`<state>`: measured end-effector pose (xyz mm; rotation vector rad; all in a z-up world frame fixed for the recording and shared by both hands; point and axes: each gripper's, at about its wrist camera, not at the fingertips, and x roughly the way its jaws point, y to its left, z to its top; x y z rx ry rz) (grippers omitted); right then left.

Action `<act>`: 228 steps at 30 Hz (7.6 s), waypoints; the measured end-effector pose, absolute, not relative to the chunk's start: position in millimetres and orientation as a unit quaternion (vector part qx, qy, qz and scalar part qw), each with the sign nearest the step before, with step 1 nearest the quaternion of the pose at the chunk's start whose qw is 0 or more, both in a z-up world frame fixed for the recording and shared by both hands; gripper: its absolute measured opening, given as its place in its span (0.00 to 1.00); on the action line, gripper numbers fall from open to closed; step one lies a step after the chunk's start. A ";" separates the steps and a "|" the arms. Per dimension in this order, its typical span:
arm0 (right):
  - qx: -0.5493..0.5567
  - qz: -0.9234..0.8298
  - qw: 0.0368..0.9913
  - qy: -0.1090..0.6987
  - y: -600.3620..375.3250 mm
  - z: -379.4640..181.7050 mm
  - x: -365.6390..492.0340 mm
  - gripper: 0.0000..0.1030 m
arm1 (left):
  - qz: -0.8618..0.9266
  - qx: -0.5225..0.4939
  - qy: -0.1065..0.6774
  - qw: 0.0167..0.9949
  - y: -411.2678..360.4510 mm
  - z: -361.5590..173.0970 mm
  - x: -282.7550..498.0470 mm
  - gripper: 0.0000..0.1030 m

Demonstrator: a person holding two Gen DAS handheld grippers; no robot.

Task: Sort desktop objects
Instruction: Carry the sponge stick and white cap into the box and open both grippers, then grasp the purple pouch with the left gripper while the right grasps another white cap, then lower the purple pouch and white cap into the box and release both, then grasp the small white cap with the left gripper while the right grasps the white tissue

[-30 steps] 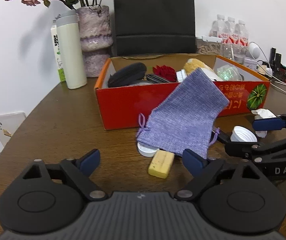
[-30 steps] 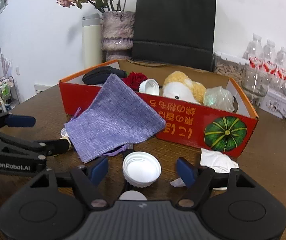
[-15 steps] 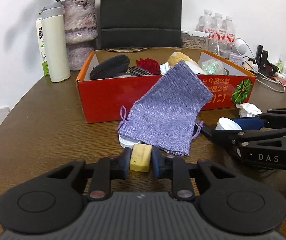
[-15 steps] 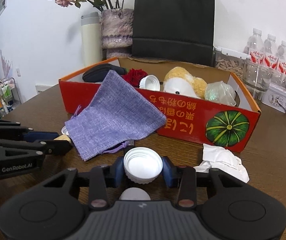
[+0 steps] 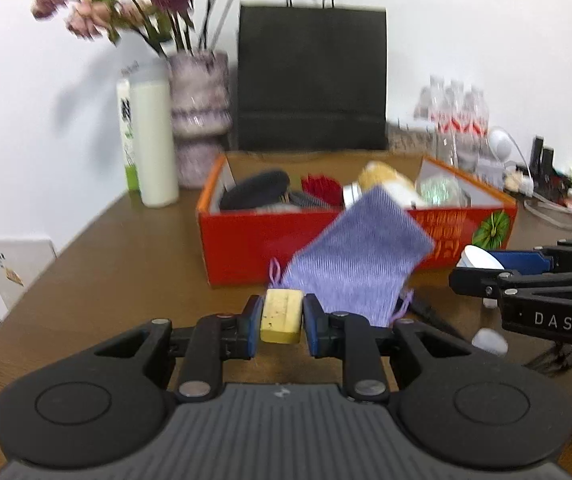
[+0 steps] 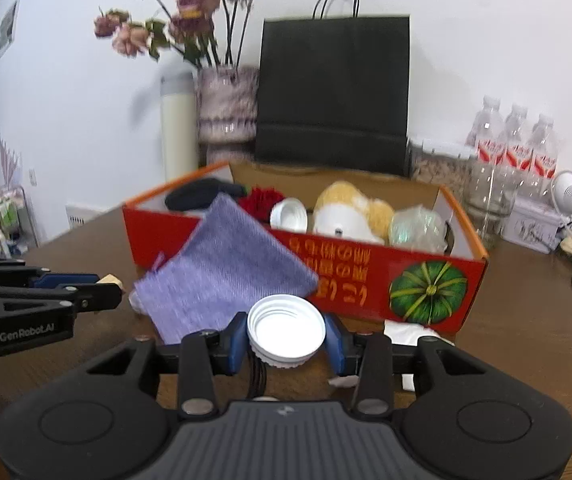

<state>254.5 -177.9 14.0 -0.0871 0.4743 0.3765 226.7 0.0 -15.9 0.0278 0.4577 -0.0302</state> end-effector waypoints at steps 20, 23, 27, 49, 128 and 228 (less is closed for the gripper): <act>0.000 0.148 0.981 0.128 -186.0 43.6 273.3 0.38 | 0.012 -0.020 0.142 0.990 -29.5 15.4 272.2 0.22; -0.004 0.146 0.981 0.124 -186.7 43.4 285.2 0.38 | 0.012 -0.021 0.140 0.990 -31.7 16.1 285.7 0.22; -0.008 0.144 0.982 0.123 -188.5 42.6 303.1 0.38 | 0.013 -0.022 0.138 0.990 -31.1 16.4 304.3 0.22; -0.022 0.134 0.973 0.184 -199.7 22.7 385.0 0.57 | 0.000 0.017 0.152 0.988 -28.7 2.6 370.0 0.30; -0.015 0.152 0.960 0.234 -225.5 17.4 291.2 0.25 | -0.026 0.040 0.319 0.947 -32.6 -39.5 328.0 0.71; -0.005 0.116 0.973 0.200 -242.5 33.5 327.3 1.00 | 0.045 0.029 0.185 0.981 -0.5 -8.6 301.3 1.00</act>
